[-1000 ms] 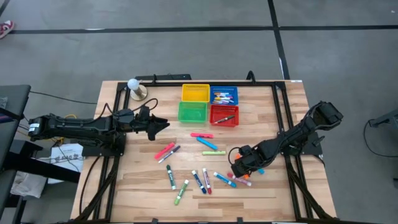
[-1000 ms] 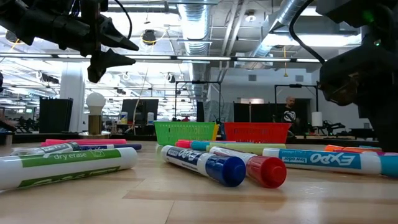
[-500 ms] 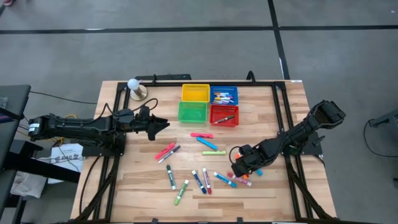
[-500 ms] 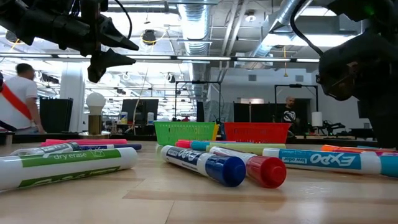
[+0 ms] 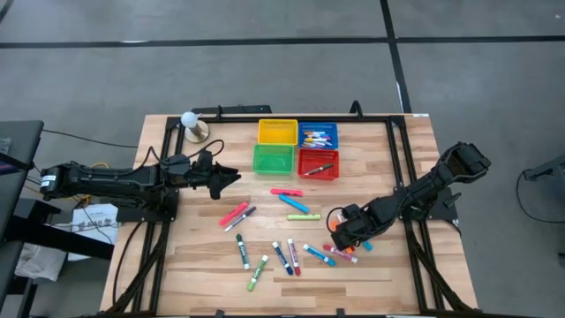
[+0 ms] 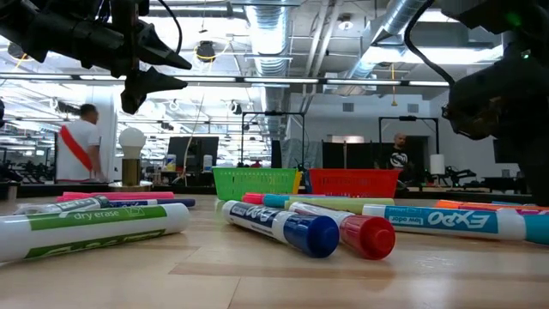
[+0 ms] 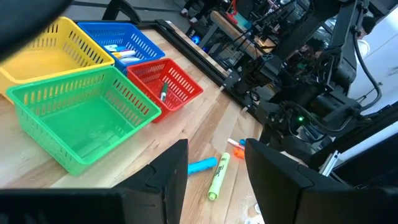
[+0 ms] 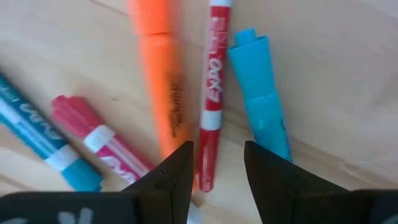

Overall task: Pick & Place Markers
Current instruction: Put the small red marker pen into the red bin

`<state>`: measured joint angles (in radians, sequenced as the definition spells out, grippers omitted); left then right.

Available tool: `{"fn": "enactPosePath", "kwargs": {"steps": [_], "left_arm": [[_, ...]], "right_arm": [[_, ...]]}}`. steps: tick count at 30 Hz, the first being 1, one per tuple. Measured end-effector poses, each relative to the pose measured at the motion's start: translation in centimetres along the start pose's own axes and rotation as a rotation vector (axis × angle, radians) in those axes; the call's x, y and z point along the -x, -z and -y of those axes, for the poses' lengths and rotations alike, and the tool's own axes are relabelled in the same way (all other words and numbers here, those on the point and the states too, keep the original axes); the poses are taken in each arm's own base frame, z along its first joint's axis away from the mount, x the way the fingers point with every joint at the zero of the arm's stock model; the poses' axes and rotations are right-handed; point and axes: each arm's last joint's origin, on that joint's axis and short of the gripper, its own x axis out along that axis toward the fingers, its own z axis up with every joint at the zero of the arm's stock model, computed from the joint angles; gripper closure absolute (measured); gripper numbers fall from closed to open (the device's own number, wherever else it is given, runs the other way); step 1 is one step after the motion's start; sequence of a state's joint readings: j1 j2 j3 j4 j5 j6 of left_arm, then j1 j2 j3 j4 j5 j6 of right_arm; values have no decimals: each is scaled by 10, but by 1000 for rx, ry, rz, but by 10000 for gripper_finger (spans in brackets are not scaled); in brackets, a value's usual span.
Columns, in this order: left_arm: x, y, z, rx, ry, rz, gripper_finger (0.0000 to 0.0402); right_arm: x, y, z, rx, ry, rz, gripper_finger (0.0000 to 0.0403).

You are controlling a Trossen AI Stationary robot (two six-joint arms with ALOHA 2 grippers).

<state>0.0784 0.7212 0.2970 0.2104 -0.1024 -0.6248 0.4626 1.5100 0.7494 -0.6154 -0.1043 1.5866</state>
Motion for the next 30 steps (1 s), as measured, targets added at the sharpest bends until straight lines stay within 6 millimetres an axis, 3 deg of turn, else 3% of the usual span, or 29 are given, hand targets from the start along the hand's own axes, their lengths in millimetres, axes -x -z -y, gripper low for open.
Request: {"fn": "enactPosePath", "kwargs": {"steps": [20, 30], "left_arm": [[0, 0, 0, 0, 0, 1, 243], [0, 0, 0, 0, 1, 2, 243]], "right_arm": [[0, -2, 0, -9, 1, 29, 269], [-18, -11, -2, -42, 64, 25, 269]]}}
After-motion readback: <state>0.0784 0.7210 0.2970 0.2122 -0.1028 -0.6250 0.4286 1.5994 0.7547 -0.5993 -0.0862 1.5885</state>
